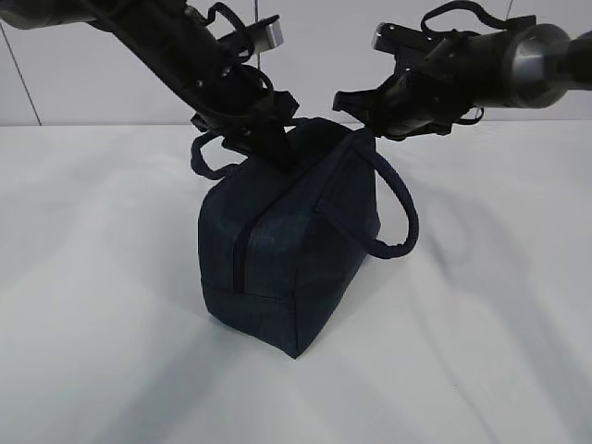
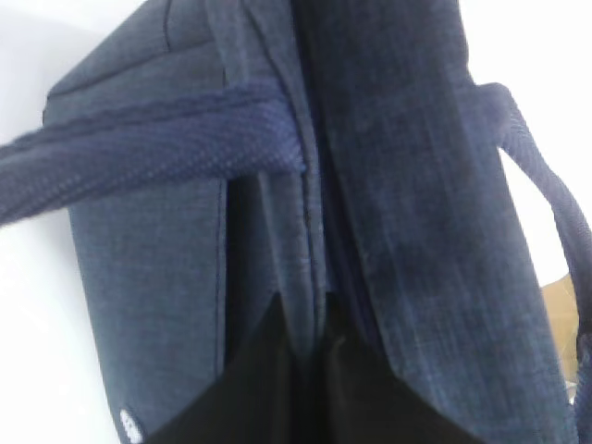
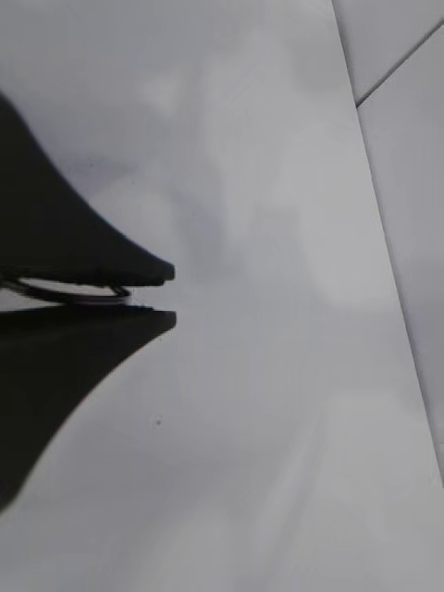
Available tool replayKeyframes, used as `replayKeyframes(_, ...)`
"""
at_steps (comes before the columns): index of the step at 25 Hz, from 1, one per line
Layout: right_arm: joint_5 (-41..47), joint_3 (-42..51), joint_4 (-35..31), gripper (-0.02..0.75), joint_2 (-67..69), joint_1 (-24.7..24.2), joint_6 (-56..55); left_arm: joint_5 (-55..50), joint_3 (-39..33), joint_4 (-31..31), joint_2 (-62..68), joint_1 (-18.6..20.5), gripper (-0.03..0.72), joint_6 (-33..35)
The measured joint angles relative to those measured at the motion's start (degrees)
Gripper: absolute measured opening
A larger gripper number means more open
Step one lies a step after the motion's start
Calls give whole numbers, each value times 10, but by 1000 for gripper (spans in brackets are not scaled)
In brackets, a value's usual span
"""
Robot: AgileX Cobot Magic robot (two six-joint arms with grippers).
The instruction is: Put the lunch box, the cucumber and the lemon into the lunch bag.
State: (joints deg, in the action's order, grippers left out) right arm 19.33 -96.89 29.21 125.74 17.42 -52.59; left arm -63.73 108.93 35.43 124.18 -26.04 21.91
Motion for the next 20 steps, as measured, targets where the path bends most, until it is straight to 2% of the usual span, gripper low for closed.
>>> replayKeyframes(3, 10, 0, 15, 111, -5, -1, 1, -15, 0, -1, 0, 0, 83, 0)
replayKeyframes(7, 18, 0, 21, 251, -19, -2, 9, -23, 0, -5, 0, 0, 244, -3)
replayKeyframes(9, 28, 0, 22, 305, -29, -2, 29, -24, 0, -6, 0, 0, 284, -4)
replayKeyframes(17, 95, 1, 22, 338, -101, -2, 245, -43, 3, -20, -3, 1, 303, -8)
replayKeyframes(20, 157, 0, 22, 336, -128, -2, 326, -56, 5, -20, -4, 5, 304, -10)
